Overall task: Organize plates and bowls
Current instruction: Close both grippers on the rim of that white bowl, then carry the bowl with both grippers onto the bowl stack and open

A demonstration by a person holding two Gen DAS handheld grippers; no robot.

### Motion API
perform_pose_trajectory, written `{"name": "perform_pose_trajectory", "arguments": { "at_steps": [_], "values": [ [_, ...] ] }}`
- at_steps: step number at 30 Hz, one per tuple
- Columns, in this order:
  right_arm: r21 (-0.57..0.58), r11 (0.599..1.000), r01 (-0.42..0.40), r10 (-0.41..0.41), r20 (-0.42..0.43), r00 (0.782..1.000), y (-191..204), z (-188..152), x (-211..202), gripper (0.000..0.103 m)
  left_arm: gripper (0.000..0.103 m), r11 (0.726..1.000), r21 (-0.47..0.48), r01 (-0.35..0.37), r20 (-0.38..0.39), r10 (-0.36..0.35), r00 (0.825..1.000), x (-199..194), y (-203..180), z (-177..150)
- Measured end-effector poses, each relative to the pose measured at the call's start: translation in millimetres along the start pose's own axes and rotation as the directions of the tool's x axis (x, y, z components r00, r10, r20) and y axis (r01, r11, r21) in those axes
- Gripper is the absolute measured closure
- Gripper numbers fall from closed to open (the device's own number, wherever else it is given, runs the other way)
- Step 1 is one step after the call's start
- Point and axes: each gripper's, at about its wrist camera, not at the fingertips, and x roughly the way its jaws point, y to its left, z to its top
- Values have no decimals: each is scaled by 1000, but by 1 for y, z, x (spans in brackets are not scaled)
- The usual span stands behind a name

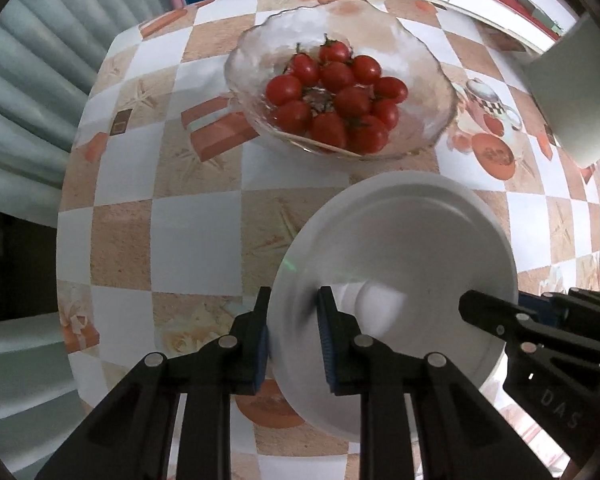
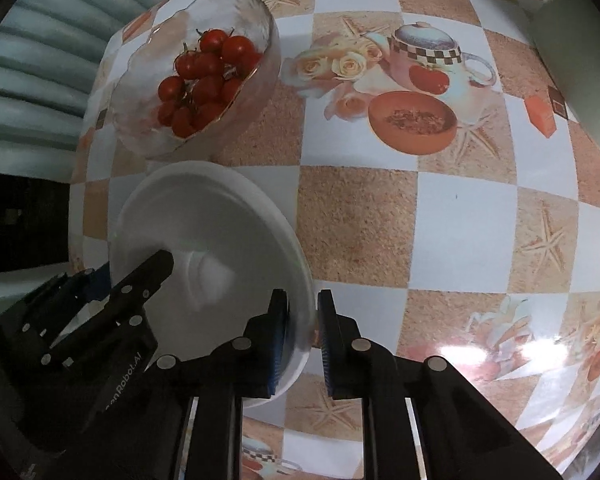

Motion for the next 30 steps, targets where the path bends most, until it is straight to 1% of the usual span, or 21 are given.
{"name": "perform_pose_trajectory", "arguments": {
  "at_steps": [6,10,12,17,18,24,27,30],
  "values": [
    [6,1000,5,-5,-32,999,-11,-8,1,86,79,999,35,14,-10,-13,1000,-2,-26,-20],
    [0,1000,22,-22,-62,998,-26,-32,2,86,79,996,82,26,-23,-24,999,-5,-51,-44],
    [18,1000,17,-16,-75,997,-36,-43,2,86,79,994,99,45,-27,-42,999,-6,-65,-59],
    [50,998,24,-19,-106,994,-56,-76,1,86,79,989,129,66,-48,-60,997,-10,-97,-93],
    [59,998,25,-18,-111,994,-59,-81,1,86,79,985,152,77,-62,-68,996,-11,-103,-100],
    [81,996,36,-25,-137,990,-76,-118,3,86,79,978,183,98,-82,-84,993,-18,-132,-147],
    [91,995,33,-22,-127,992,-80,-127,4,86,79,976,199,85,-59,-74,995,-21,-145,-160],
    [90,996,24,-13,-121,993,-80,-131,4,86,81,980,166,107,-71,-96,993,-21,-147,-159]
  ]
}}
